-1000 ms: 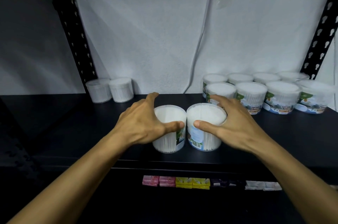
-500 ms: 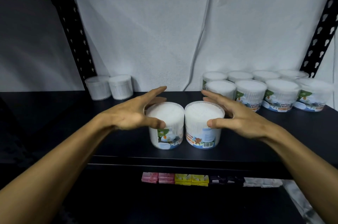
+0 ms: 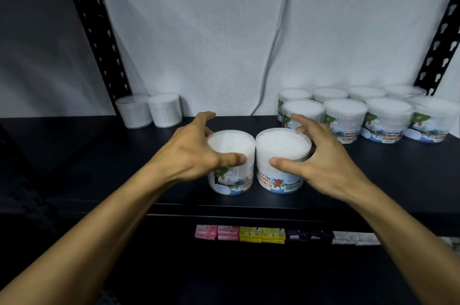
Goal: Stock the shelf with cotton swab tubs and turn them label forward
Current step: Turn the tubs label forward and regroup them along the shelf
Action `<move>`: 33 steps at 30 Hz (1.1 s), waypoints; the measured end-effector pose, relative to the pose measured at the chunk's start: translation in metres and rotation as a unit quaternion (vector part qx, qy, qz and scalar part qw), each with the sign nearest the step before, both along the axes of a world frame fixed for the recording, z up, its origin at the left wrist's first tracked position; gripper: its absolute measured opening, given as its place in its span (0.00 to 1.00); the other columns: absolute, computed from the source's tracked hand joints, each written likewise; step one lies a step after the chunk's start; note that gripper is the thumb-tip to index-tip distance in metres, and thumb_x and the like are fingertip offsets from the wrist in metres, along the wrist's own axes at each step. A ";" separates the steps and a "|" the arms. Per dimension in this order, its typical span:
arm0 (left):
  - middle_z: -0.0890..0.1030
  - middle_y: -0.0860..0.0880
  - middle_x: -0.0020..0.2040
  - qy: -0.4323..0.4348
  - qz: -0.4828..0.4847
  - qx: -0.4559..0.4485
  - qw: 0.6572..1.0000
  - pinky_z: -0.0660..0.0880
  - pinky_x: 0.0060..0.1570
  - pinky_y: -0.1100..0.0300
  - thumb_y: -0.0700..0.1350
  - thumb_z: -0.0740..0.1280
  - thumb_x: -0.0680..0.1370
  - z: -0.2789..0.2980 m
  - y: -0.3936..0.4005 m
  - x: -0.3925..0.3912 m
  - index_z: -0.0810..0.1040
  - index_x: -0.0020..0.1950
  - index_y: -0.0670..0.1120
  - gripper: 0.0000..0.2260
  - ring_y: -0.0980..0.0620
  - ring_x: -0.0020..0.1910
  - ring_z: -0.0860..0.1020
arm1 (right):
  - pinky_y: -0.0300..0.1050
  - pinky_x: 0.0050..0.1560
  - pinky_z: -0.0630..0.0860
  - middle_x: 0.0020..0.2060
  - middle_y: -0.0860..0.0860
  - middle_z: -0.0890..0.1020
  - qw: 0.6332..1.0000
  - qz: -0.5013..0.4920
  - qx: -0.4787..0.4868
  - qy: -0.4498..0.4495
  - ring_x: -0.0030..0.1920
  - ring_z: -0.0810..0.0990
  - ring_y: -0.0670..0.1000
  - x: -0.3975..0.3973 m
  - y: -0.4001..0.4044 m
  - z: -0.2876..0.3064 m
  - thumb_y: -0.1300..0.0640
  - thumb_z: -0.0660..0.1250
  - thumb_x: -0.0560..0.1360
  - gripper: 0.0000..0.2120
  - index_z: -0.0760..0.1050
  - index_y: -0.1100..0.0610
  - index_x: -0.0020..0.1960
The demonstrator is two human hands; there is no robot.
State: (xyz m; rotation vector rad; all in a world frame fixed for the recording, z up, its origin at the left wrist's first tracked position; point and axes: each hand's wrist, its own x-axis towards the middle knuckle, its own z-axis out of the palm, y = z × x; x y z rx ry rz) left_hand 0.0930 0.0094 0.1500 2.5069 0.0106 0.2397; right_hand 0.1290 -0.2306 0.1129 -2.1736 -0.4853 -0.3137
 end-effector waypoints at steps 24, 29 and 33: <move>0.75 0.61 0.60 -0.064 -0.030 -0.147 0.987 0.71 0.57 0.64 0.63 0.78 0.58 -0.027 0.002 -0.007 0.58 0.75 0.58 0.50 0.63 0.57 0.74 | 0.49 0.67 0.69 0.65 0.41 0.72 0.987 0.063 0.137 0.050 0.64 0.71 0.41 0.003 -0.015 -0.023 0.35 0.77 0.53 0.51 0.59 0.39 0.72; 0.76 0.61 0.61 -0.055 -0.058 -0.175 0.981 0.68 0.50 0.72 0.53 0.79 0.64 -0.032 0.006 -0.001 0.58 0.76 0.56 0.47 0.66 0.57 0.74 | 0.47 0.69 0.67 0.62 0.41 0.75 0.976 0.107 0.179 0.066 0.64 0.73 0.40 0.007 -0.017 -0.024 0.44 0.79 0.58 0.54 0.51 0.41 0.75; 0.77 0.61 0.61 -0.043 -0.084 -0.198 0.976 0.68 0.57 0.70 0.49 0.80 0.64 -0.035 0.010 0.005 0.58 0.76 0.56 0.46 0.68 0.58 0.75 | 0.46 0.68 0.67 0.61 0.40 0.76 0.970 0.130 0.189 0.081 0.64 0.73 0.39 0.013 -0.021 -0.026 0.48 0.80 0.59 0.55 0.50 0.42 0.76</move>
